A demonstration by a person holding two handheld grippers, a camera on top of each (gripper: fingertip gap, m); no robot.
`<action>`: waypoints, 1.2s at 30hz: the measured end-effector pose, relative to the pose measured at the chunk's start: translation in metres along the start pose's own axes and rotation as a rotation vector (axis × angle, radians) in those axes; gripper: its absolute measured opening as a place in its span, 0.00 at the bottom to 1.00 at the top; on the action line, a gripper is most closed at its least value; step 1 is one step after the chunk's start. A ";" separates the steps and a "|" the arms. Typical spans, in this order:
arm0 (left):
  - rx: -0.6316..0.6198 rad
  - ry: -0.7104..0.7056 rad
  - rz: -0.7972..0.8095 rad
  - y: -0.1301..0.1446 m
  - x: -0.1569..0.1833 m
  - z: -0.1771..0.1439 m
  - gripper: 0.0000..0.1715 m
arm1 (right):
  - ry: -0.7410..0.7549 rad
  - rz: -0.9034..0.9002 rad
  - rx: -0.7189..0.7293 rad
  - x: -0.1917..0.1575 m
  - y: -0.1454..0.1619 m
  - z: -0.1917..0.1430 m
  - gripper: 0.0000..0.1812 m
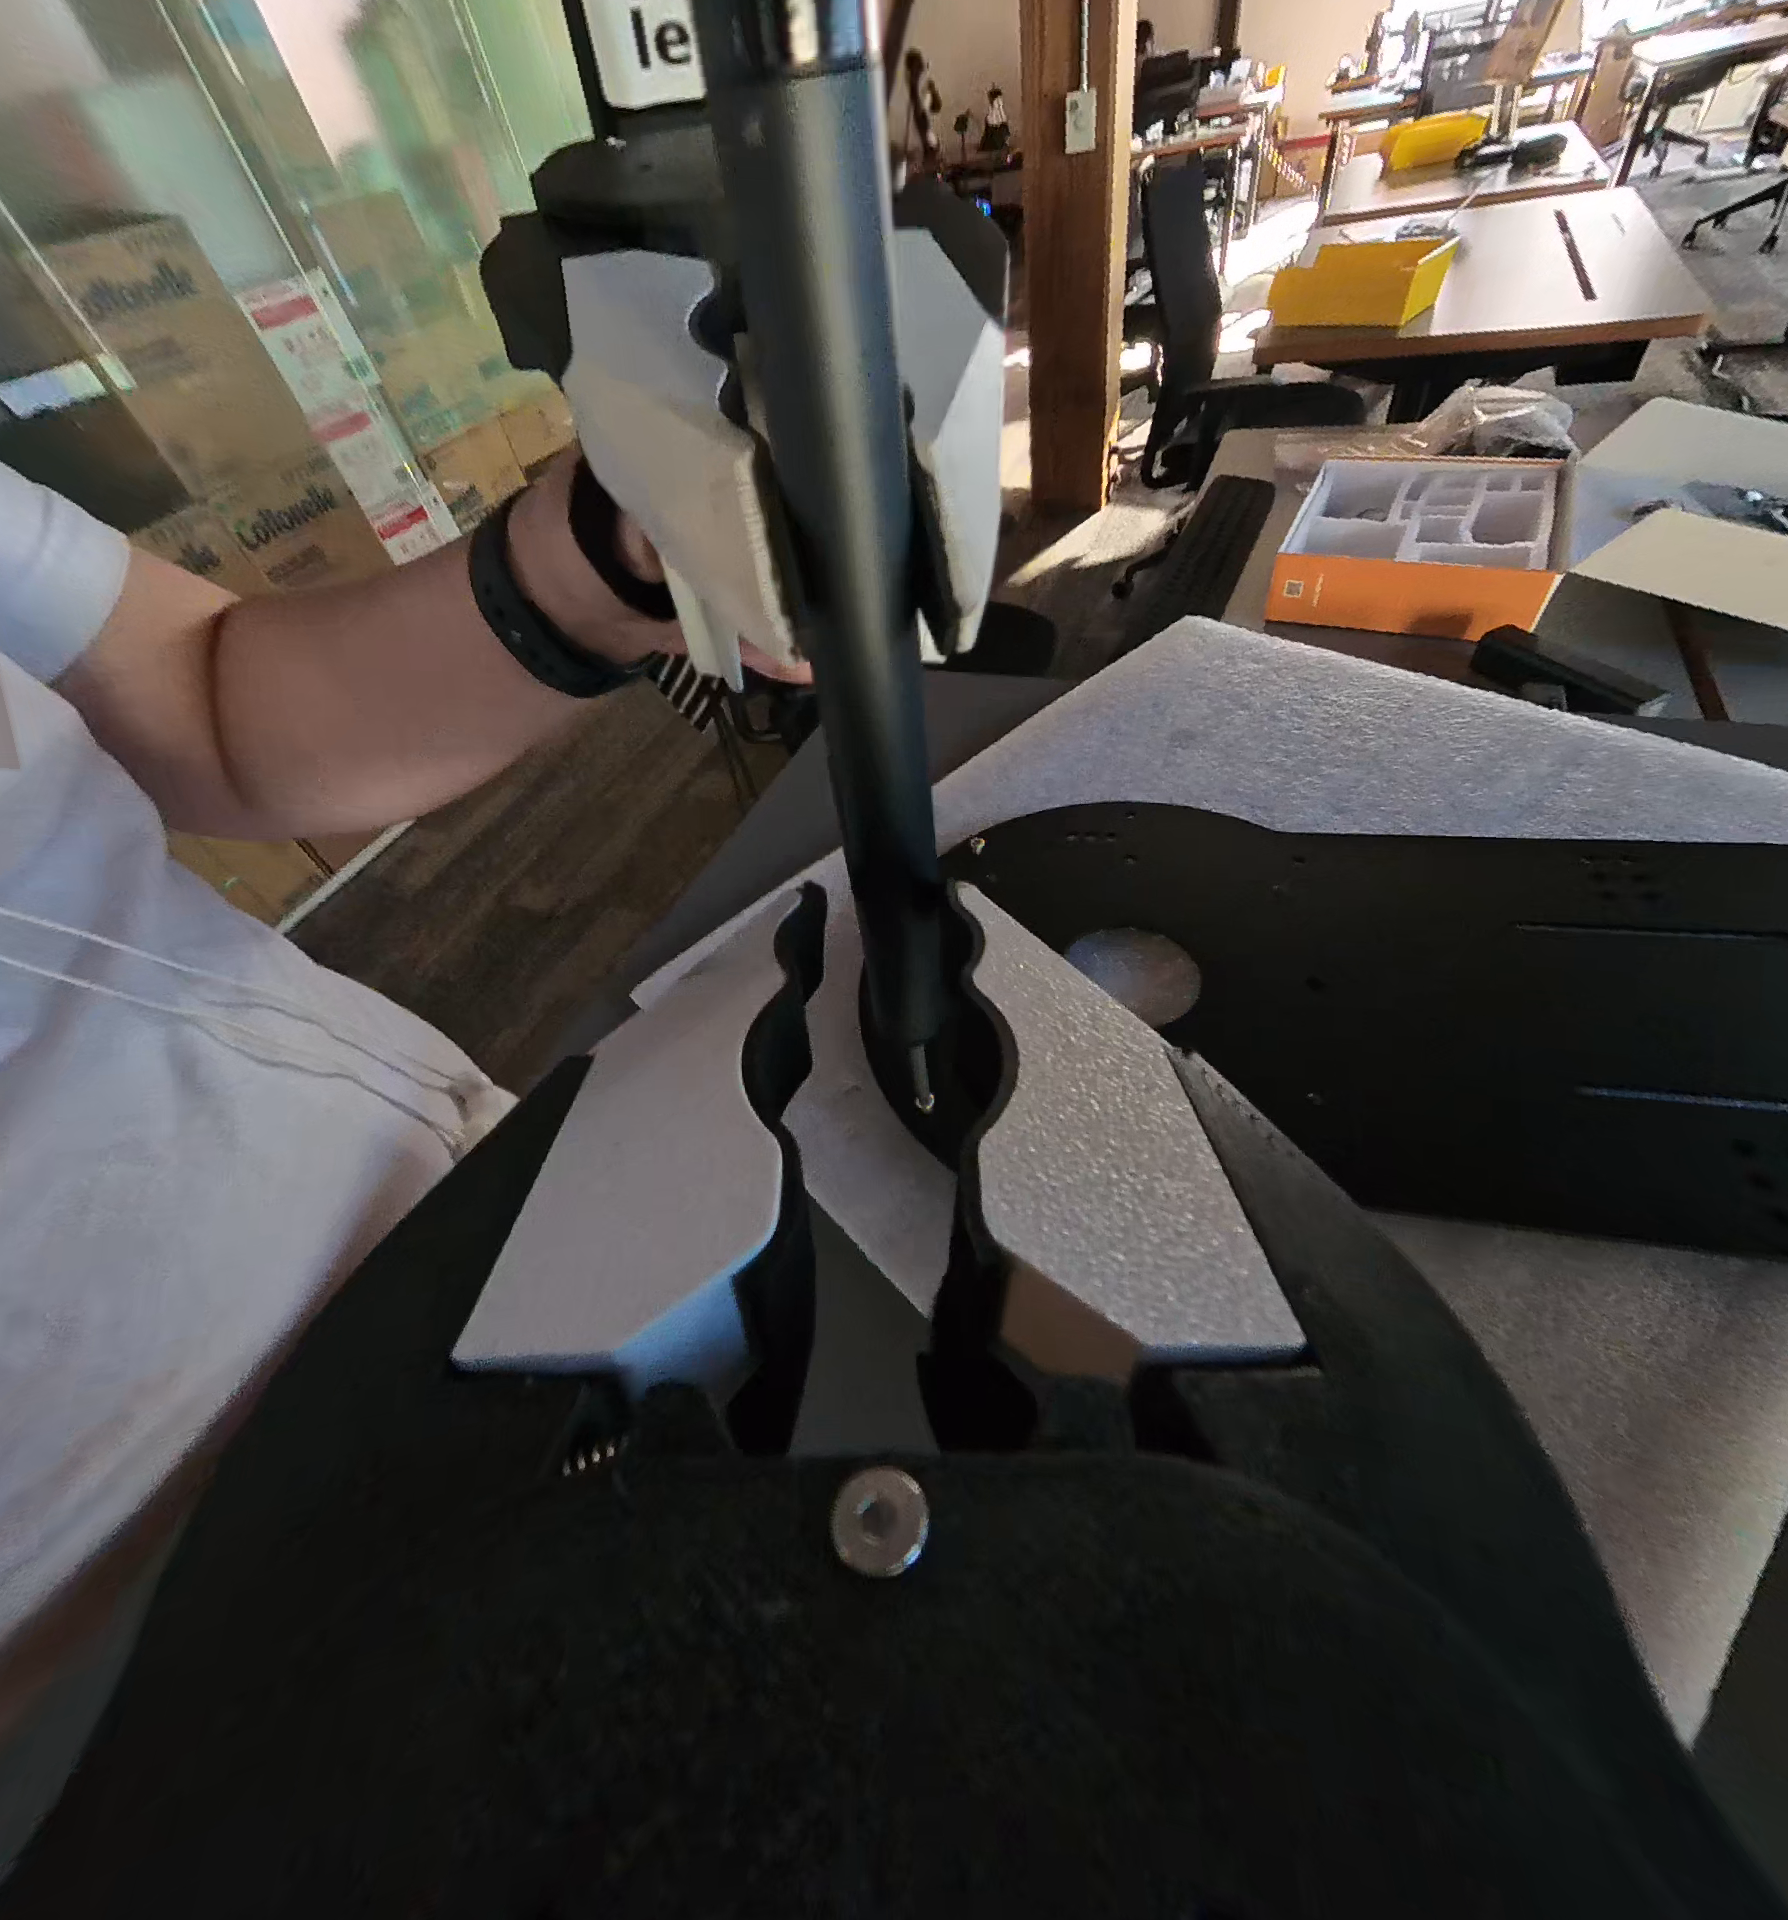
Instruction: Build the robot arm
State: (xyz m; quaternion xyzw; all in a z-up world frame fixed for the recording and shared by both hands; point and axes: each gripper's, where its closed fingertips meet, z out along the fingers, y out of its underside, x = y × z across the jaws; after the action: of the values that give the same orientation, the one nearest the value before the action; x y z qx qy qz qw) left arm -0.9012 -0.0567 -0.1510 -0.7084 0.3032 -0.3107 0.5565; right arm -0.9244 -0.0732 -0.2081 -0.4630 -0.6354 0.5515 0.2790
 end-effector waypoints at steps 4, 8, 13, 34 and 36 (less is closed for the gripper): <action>-0.003 0.013 0.012 0.000 0.002 -0.001 0.09 | -0.024 0.026 0.027 0.000 -0.001 0.000 0.09; -0.010 0.026 0.030 0.001 0.004 -0.001 0.09 | -0.037 0.018 0.031 0.000 -0.002 0.000 0.08; -0.011 0.031 0.034 0.001 0.007 -0.001 0.09 | -0.063 0.041 0.038 -0.002 -0.002 -0.001 0.08; -0.007 0.019 0.051 0.002 0.010 -0.002 0.09 | -0.091 0.053 0.058 -0.006 -0.003 -0.002 0.11; -0.004 0.018 0.049 0.002 0.010 -0.002 0.10 | -0.097 0.070 0.061 -0.006 -0.004 -0.002 0.11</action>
State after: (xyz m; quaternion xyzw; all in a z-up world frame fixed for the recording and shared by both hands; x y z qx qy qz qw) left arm -0.8972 -0.0660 -0.1515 -0.6990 0.3263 -0.3026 0.5597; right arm -0.9211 -0.0773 -0.2032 -0.4489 -0.6146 0.6016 0.2424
